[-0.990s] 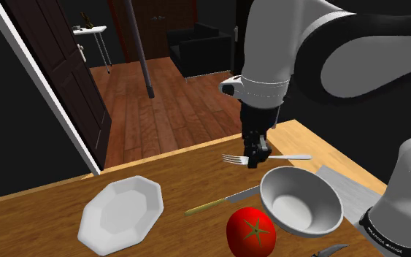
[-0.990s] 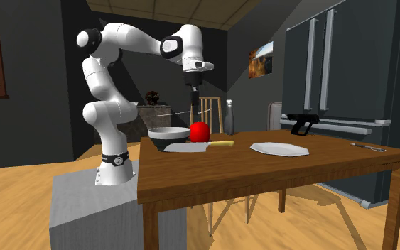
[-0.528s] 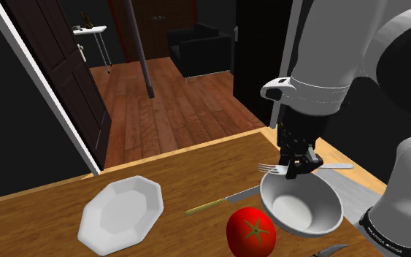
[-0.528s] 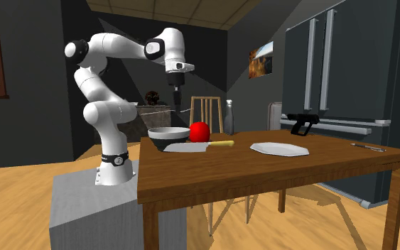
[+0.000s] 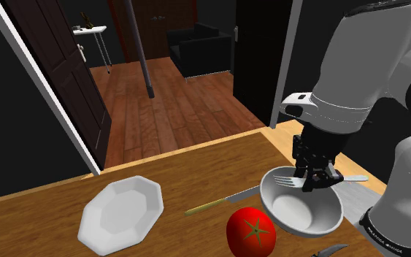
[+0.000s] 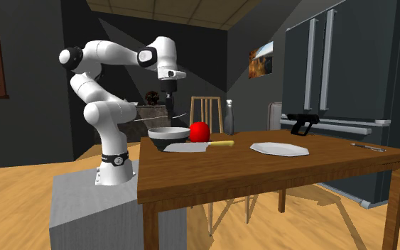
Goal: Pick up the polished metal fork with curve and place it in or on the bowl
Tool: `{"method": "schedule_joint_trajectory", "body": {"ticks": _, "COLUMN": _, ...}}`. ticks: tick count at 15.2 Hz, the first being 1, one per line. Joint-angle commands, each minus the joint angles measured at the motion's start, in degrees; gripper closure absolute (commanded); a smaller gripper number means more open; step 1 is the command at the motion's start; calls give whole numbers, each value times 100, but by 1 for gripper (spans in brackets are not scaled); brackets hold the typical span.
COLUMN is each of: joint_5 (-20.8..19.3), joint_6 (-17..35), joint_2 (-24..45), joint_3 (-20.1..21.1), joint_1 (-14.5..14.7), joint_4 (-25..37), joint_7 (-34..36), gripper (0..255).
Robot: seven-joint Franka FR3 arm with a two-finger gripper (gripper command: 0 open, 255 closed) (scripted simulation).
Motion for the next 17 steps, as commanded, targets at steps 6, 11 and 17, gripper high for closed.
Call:
{"method": "schedule_joint_trajectory", "body": {"ticks": 6, "joint_5": 129, "joint_6": 567, "joint_2": 61, "joint_3": 123, "joint_1": 61, "joint_4": -505, "joint_7": -17, "gripper": 255}}
{"method": "schedule_joint_trajectory", "body": {"ticks": 11, "joint_5": 175, "joint_6": 769, "joint_2": 100, "joint_3": 164, "joint_1": 82, "joint_4": -669, "joint_7": -26, "gripper": 255}}
{"method": "schedule_joint_trajectory", "body": {"ticks": 17, "joint_5": 175, "joint_6": 768, "joint_2": 100, "joint_3": 164, "joint_1": 82, "joint_4": -669, "joint_7": -26, "gripper": 0}}
